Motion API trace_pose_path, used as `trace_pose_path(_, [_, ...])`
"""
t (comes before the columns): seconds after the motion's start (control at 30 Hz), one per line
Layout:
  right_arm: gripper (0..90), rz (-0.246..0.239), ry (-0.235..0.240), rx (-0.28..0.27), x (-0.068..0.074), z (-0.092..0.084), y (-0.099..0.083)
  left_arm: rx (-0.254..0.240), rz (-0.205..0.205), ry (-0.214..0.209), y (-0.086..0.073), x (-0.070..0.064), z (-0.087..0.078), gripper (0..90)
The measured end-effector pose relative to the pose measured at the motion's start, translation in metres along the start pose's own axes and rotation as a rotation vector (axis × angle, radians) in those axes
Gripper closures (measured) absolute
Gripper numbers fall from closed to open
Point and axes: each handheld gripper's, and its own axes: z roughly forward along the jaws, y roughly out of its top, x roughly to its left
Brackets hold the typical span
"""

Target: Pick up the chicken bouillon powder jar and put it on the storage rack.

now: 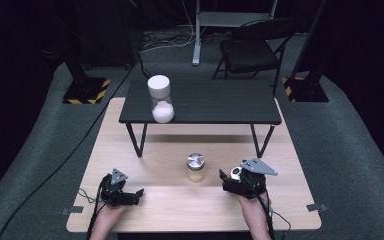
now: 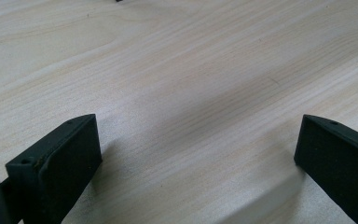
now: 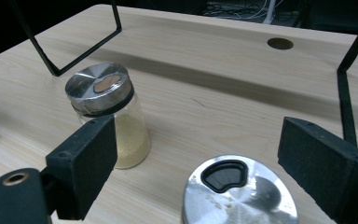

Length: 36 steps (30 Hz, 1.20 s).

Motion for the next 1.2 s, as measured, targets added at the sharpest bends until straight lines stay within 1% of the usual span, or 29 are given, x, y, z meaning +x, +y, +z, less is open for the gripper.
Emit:
trace_pose_path(0.1, [10.4,-0.004,0.004,0.001,0.004,0.002,-0.001,0.0,0.0,0.0,0.0,0.0,0.0,0.2])
trace_pose_path(0.23, [10.3,0.004,0.008,-0.007,0.008,0.005,-0.002,0.0,0.0,0.0,0.0,0.0,0.0,0.2])
trace_pose_path(0.67, [10.3,-0.008,0.03,-0.004,0.022,0.015,-0.004,0.0,0.0,0.0,0.0,0.0,0.0,0.2])
trace_pose_path(0.87, [10.2,-0.014,0.037,-0.011,0.027,0.018,-0.006,0.0,0.0,0.0,0.0,0.0,0.0,0.2])
trace_pose_path(1.2, [10.1,-0.015,0.048,-0.015,0.037,0.025,-0.013,0.0,0.0,0.0,0.0,0.0,0.0,0.1])
